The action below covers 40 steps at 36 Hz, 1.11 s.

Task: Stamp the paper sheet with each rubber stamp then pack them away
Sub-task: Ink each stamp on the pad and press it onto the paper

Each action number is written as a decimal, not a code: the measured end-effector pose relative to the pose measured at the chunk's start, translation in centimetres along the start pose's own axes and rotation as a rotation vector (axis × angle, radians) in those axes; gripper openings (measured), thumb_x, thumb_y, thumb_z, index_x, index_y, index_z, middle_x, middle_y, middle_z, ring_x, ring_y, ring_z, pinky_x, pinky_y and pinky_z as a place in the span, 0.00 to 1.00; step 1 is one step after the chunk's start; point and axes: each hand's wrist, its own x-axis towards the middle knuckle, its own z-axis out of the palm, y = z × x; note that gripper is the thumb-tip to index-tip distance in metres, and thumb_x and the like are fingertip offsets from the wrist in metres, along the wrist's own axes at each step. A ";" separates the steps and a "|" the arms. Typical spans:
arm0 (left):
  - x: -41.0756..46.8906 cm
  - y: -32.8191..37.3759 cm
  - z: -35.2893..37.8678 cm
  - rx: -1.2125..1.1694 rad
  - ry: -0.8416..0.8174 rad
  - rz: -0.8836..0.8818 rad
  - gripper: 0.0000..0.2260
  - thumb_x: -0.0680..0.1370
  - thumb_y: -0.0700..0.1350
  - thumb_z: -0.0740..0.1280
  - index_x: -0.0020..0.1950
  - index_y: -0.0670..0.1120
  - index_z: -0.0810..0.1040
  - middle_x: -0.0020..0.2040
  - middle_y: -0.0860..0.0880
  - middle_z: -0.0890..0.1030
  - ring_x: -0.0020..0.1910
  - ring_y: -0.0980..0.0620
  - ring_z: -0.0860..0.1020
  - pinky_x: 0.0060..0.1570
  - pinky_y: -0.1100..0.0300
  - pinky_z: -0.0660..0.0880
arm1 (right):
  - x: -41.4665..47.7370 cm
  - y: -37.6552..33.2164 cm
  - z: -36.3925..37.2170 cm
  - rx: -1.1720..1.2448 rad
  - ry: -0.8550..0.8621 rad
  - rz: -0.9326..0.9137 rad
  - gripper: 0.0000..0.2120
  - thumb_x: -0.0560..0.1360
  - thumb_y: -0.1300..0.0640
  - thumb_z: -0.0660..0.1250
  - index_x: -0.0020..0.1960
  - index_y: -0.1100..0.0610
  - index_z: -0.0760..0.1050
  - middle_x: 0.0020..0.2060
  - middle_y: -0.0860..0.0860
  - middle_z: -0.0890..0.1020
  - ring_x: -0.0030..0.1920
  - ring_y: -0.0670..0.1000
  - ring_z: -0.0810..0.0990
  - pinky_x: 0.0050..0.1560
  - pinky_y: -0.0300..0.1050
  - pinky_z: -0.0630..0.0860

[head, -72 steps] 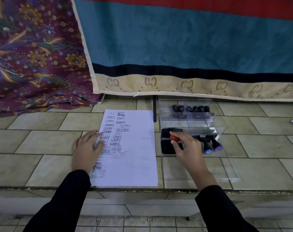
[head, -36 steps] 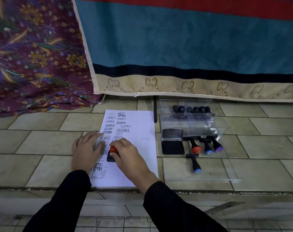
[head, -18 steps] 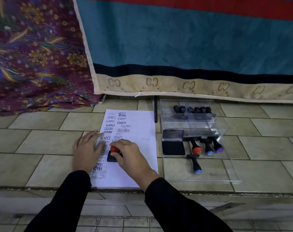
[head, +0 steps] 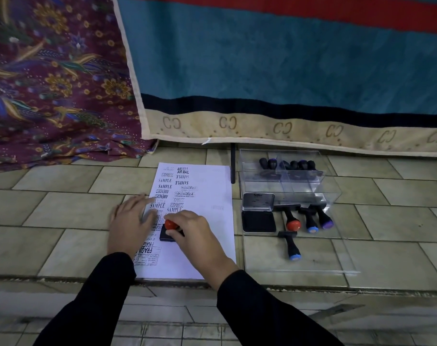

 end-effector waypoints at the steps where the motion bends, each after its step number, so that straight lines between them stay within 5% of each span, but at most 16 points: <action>1: 0.0 -0.1 0.0 -0.001 -0.002 0.001 0.14 0.78 0.47 0.69 0.63 0.53 0.78 0.68 0.51 0.76 0.68 0.48 0.71 0.70 0.46 0.59 | -0.1 0.0 0.1 0.004 -0.001 -0.001 0.16 0.75 0.60 0.68 0.63 0.58 0.76 0.53 0.55 0.80 0.53 0.53 0.78 0.57 0.44 0.74; 5: 0.0 -0.3 0.0 -0.004 -0.001 -0.003 0.14 0.77 0.47 0.69 0.62 0.55 0.78 0.68 0.52 0.75 0.68 0.49 0.70 0.71 0.47 0.57 | -0.2 -0.1 -0.9 0.084 0.053 0.064 0.14 0.74 0.60 0.69 0.60 0.58 0.77 0.52 0.55 0.81 0.51 0.53 0.79 0.56 0.46 0.77; 9: 0.1 -0.6 0.1 0.000 -0.008 0.000 0.14 0.77 0.49 0.68 0.63 0.57 0.77 0.69 0.54 0.74 0.68 0.50 0.69 0.71 0.49 0.56 | -0.9 -0.2 -5.4 0.301 0.387 0.186 0.11 0.71 0.61 0.73 0.53 0.55 0.79 0.46 0.48 0.82 0.44 0.45 0.81 0.51 0.38 0.79; 14: 0.1 -0.7 0.2 -0.004 -0.004 0.005 0.13 0.77 0.48 0.68 0.62 0.56 0.78 0.68 0.53 0.75 0.68 0.51 0.70 0.71 0.48 0.56 | -3.6 1.7 -13.2 0.214 0.660 0.285 0.13 0.71 0.58 0.72 0.52 0.45 0.75 0.43 0.38 0.80 0.42 0.37 0.81 0.40 0.30 0.77; 20: 0.0 -0.8 0.3 -0.027 0.011 0.021 0.14 0.76 0.52 0.65 0.62 0.57 0.78 0.68 0.54 0.75 0.67 0.51 0.70 0.70 0.51 0.56 | -9.1 6.6 -18.8 0.142 0.839 0.374 0.15 0.70 0.66 0.71 0.49 0.48 0.74 0.45 0.44 0.81 0.47 0.41 0.82 0.50 0.34 0.79; 23: 0.1 -0.8 0.5 -0.022 0.006 0.012 0.14 0.77 0.48 0.68 0.63 0.56 0.78 0.68 0.53 0.75 0.68 0.50 0.70 0.70 0.51 0.55 | -12.0 9.1 -19.6 0.041 0.845 0.433 0.15 0.69 0.65 0.71 0.48 0.48 0.74 0.46 0.52 0.81 0.47 0.47 0.82 0.51 0.34 0.78; 26: 0.1 -0.8 0.5 -0.027 0.008 0.016 0.13 0.77 0.51 0.66 0.62 0.56 0.78 0.68 0.53 0.75 0.67 0.49 0.70 0.70 0.51 0.55 | -14.2 10.8 -19.3 -0.073 0.816 0.481 0.17 0.70 0.64 0.72 0.44 0.43 0.71 0.44 0.52 0.80 0.43 0.41 0.80 0.48 0.34 0.77; 32: 0.0 -0.7 0.3 -0.032 -0.005 0.011 0.14 0.77 0.52 0.64 0.62 0.57 0.78 0.68 0.54 0.75 0.67 0.49 0.70 0.71 0.50 0.55 | -16.4 12.4 -17.7 -0.257 0.765 0.513 0.13 0.67 0.70 0.73 0.43 0.55 0.74 0.40 0.50 0.76 0.38 0.54 0.79 0.44 0.30 0.71; 40: -0.1 -0.5 0.0 -0.025 -0.009 0.002 0.17 0.75 0.55 0.61 0.62 0.56 0.78 0.68 0.54 0.75 0.66 0.49 0.71 0.70 0.52 0.54 | -16.6 12.2 -16.8 -0.337 0.676 0.592 0.15 0.61 0.74 0.73 0.38 0.57 0.74 0.39 0.53 0.74 0.35 0.54 0.75 0.38 0.28 0.67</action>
